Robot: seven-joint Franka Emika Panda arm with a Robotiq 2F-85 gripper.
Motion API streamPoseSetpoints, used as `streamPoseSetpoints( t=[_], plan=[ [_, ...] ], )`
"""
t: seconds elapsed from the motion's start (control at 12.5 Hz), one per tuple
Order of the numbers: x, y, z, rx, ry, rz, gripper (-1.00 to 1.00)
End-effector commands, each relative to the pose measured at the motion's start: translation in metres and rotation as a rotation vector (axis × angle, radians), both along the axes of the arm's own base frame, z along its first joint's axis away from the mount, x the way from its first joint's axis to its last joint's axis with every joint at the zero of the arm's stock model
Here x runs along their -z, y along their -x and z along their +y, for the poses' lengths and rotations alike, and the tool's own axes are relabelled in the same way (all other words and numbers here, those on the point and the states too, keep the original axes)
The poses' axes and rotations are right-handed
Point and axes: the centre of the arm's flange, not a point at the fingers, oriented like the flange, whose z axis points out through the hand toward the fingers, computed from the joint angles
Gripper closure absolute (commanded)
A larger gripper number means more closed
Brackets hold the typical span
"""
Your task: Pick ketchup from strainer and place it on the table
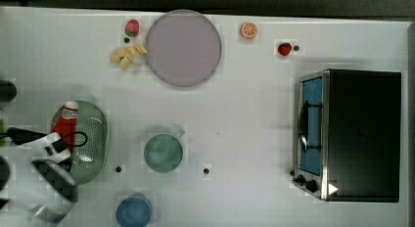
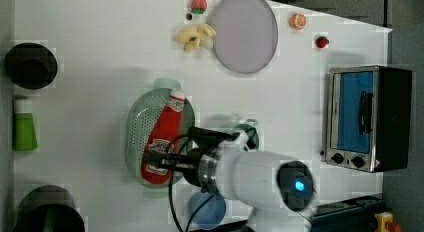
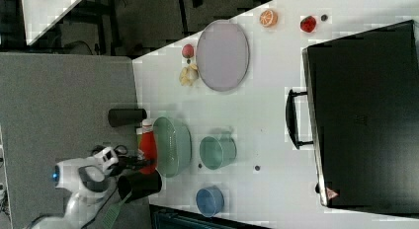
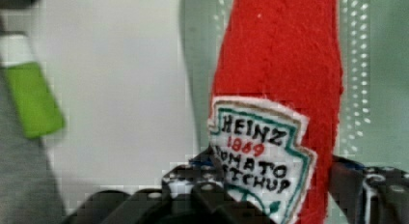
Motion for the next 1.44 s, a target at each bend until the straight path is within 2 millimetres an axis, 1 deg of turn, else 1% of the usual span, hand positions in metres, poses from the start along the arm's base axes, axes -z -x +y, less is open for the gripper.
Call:
streamPoseSetpoints(
  t=[0.08, 0.24, 0.32, 0.4, 0.56, 0.72, 0.88, 1.12, 1.28, 1.44],
  plan=[
    [-0.069, -0.034, -0.016, 0.083, -0.003, -0.046, -0.21],
    [-0.099, -0.05, -0.035, 0.043, 0.018, -0.003, -0.21],
    [-0.111, -0.061, -0.048, 0.019, 0.025, 0.02, -0.21],
    [-0.124, -0.076, -0.066, 0.015, 0.031, 0.027, -0.21],
    [-0.147, -0.109, -0.109, 0.048, 0.039, 0.011, -0.21],
    [-0.163, -0.14, -0.158, 0.106, 0.041, -0.016, -0.21],
    [-0.168, -0.165, -0.214, 0.164, 0.047, -0.04, -0.21],
    [-0.161, -0.188, -0.301, 0.26, 0.066, -0.038, -0.21],
    [-0.156, -0.195, -0.352, 0.338, 0.08, -0.028, -0.21],
    [-0.14, -0.191, -0.392, 0.399, 0.096, 0.007, -0.21]
  ],
)
